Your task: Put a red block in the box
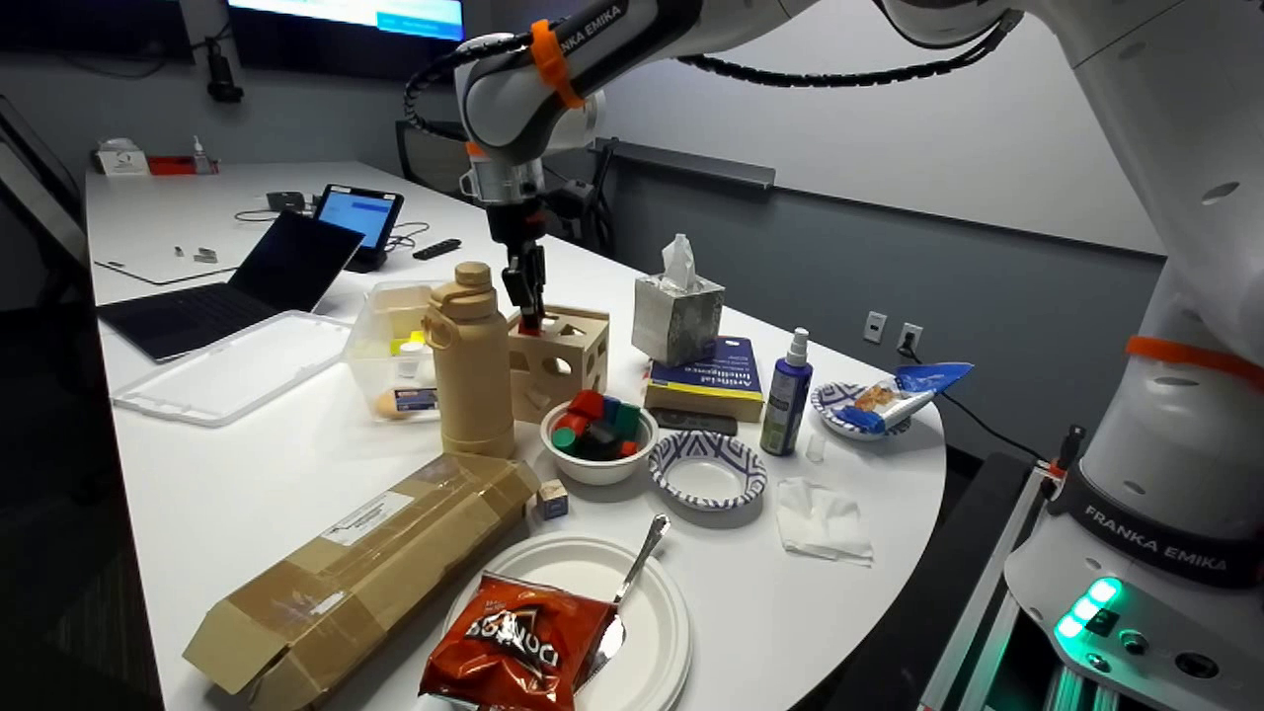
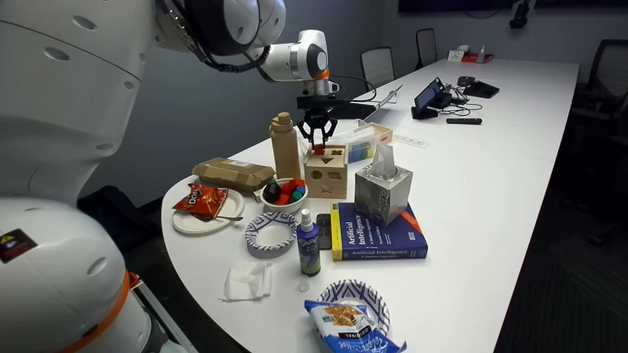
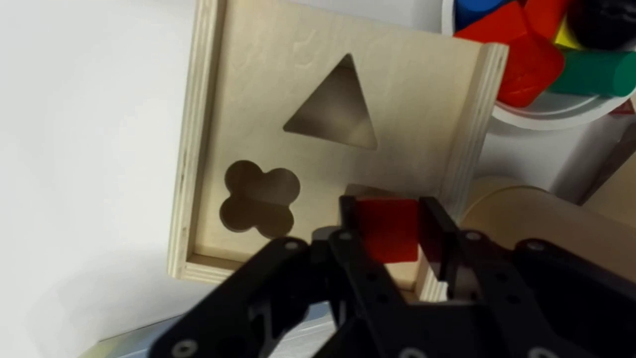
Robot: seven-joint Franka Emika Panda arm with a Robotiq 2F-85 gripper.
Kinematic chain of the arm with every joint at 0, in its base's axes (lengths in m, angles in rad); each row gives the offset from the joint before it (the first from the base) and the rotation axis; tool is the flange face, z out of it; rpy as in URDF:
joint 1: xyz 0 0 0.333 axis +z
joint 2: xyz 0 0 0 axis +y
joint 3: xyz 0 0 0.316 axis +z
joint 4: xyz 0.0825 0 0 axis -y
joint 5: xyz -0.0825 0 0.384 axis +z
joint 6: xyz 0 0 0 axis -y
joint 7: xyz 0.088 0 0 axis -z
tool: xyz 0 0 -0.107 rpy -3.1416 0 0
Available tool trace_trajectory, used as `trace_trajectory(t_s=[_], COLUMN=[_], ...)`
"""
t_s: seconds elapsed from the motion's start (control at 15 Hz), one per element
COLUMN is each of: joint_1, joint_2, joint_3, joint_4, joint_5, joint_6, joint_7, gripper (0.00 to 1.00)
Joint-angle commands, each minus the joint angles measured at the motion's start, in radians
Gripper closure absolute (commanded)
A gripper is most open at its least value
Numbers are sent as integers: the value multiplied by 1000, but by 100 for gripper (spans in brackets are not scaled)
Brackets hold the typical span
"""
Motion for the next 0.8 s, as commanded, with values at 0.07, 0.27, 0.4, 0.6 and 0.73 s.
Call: trace_trajectory(t_s=[0.07, 0.27, 0.4, 0.6, 0.73], joint_1=[30, 34, 24, 15, 9], joint_2=[16, 15, 10, -11, -39], joint_3=[-24, -29, -22, -23, -25], joint_4=[25, 25, 27, 20, 9], joint_5=[-16, -14, 4, 11, 12], joint_6=[-27, -27, -30, -26, -25], joint_7=[71, 95, 92, 95, 96], gripper=[91, 39, 25, 2, 0])
